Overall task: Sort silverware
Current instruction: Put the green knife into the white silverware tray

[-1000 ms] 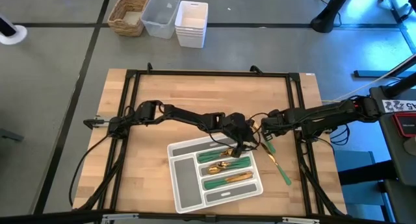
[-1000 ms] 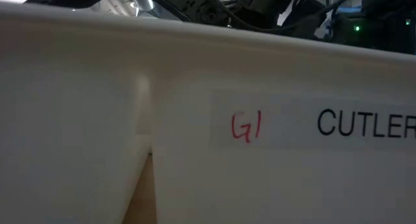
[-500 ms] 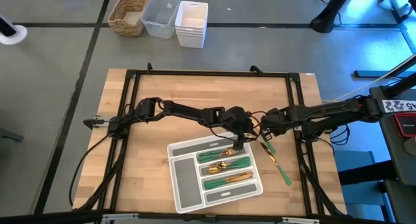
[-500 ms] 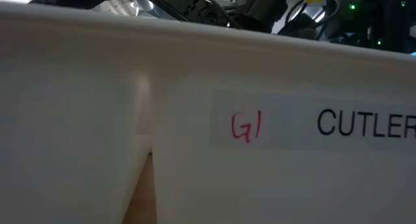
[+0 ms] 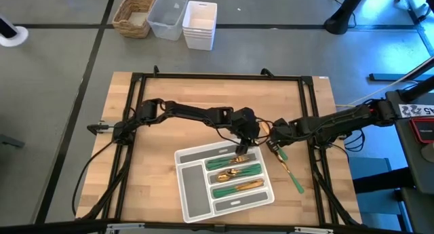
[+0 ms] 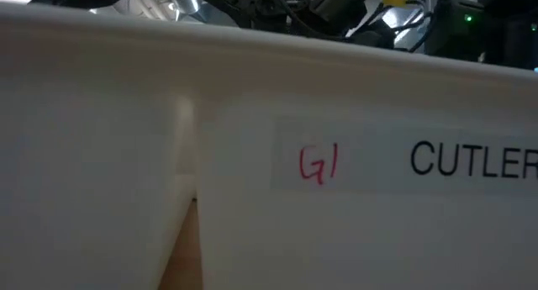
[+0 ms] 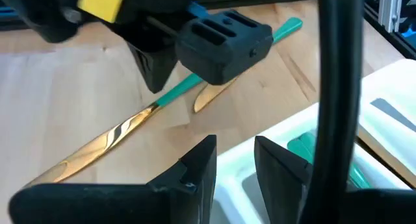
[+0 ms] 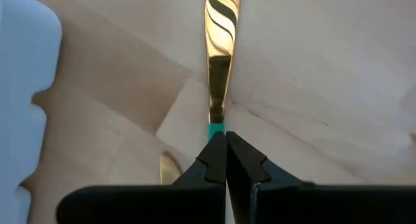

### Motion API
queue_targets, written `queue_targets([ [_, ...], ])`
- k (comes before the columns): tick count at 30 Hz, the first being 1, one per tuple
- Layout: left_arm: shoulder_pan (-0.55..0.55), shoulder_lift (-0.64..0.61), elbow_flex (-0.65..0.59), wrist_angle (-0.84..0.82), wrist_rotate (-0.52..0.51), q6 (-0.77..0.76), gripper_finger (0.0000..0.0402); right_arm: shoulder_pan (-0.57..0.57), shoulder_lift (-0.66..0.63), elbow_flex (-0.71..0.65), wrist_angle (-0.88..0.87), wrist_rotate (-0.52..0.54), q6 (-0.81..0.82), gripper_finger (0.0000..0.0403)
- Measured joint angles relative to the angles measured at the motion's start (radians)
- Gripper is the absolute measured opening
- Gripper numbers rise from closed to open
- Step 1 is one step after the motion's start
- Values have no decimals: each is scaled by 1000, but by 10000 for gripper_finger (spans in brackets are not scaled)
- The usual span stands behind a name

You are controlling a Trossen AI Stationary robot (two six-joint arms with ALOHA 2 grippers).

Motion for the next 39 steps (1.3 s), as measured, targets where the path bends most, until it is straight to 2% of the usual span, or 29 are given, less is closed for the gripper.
queue_targets([
  [7,5,-33,0,-117,3,37,98,0,2,-51,115,2,-2,1],
  [11,6,-37,3,-169,5,53,98,0,3,-70,123,25,-4,1],
  [17,6,-39,4,-196,5,52,98,0,12,-74,147,83,-12,1],
  [22,13,-42,2,-227,4,48,98,0,72,-70,186,150,-13,1],
  [29,27,-42,3,-334,9,48,98,-3,168,-71,353,254,-87,1],
  [39,27,-119,-3,-426,2,63,98,-158,210,-74,522,279,-279,1],
])
